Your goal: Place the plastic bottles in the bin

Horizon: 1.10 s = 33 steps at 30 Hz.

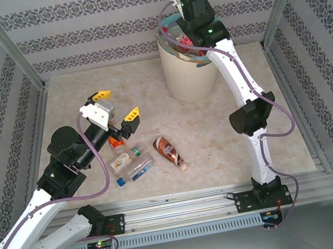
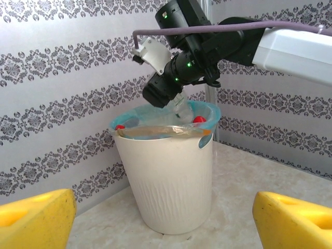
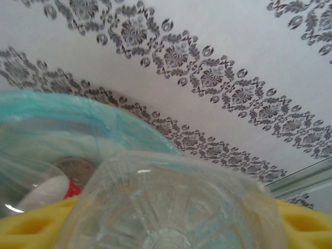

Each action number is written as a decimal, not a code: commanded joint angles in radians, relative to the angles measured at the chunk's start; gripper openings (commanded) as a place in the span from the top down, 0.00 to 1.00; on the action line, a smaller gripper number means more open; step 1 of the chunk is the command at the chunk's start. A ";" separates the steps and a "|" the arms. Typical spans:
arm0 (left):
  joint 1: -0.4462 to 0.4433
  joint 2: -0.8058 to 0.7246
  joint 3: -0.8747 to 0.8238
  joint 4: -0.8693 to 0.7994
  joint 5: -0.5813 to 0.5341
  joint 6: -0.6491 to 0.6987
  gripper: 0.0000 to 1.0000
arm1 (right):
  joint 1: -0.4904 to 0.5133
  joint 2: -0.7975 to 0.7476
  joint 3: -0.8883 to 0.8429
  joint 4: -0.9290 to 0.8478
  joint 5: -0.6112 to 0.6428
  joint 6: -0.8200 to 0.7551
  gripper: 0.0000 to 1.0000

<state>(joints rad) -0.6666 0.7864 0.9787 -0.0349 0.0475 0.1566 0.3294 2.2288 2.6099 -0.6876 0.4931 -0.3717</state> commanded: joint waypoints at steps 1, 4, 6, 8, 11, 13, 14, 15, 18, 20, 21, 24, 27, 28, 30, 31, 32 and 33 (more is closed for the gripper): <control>-0.007 -0.022 -0.001 -0.016 -0.012 0.002 0.11 | 0.000 0.018 0.037 -0.010 -0.003 0.018 0.14; -0.007 -0.021 0.000 -0.017 -0.018 0.000 0.11 | 0.008 0.013 0.044 -0.002 -0.028 0.035 0.13; -0.007 -0.020 0.001 -0.014 -0.019 -0.004 0.11 | 0.013 0.011 0.055 -0.002 -0.038 0.045 0.13; -0.007 -0.020 -0.001 -0.014 -0.018 -0.011 0.11 | 0.016 0.006 0.064 -0.005 -0.054 0.060 0.15; -0.007 -0.022 -0.006 -0.016 -0.019 -0.017 0.11 | 0.016 -0.005 0.064 -0.017 -0.068 0.074 0.21; -0.007 -0.024 -0.010 -0.018 -0.025 -0.021 0.11 | 0.013 -0.007 0.062 -0.036 -0.062 0.087 0.24; -0.006 -0.025 -0.012 -0.019 -0.027 -0.024 0.11 | 0.009 -0.013 0.060 -0.049 -0.061 0.098 0.25; -0.007 -0.025 -0.013 -0.020 -0.029 -0.024 0.11 | 0.006 -0.018 0.053 -0.060 -0.063 0.113 0.26; -0.007 -0.025 -0.017 -0.018 -0.033 -0.025 0.11 | -0.004 -0.049 -0.007 -0.059 -0.088 0.146 0.29; -0.007 -0.018 -0.017 -0.020 -0.037 -0.024 0.11 | -0.015 -0.068 -0.048 -0.054 -0.099 0.165 0.32; -0.007 -0.014 -0.014 -0.023 -0.037 -0.025 0.11 | -0.021 -0.072 -0.059 -0.060 -0.101 0.176 0.33; -0.007 -0.005 -0.012 -0.039 -0.047 -0.029 0.11 | -0.046 -0.079 -0.076 -0.086 -0.121 0.230 0.35; -0.007 0.009 -0.006 -0.066 -0.075 -0.033 0.11 | -0.078 -0.086 -0.097 -0.103 -0.168 0.290 0.37; -0.007 0.013 -0.004 -0.075 -0.082 -0.035 0.11 | -0.088 -0.084 -0.099 -0.111 -0.181 0.307 0.38; -0.007 0.019 -0.004 -0.087 -0.095 -0.039 0.11 | -0.105 -0.079 -0.106 -0.127 -0.210 0.345 0.38; -0.007 0.021 -0.005 -0.091 -0.096 -0.041 0.11 | -0.112 -0.077 -0.112 -0.134 -0.223 0.356 0.39; -0.007 0.021 -0.005 -0.094 -0.098 -0.043 0.11 | -0.119 -0.075 -0.120 -0.142 -0.235 0.366 0.39; -0.006 0.021 -0.006 -0.095 -0.100 -0.045 0.11 | -0.123 -0.074 -0.131 -0.149 -0.244 0.377 0.40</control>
<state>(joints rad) -0.6666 0.8131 0.9676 -0.0986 -0.0242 0.1402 0.2203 2.1883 2.5015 -0.7929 0.3061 -0.0746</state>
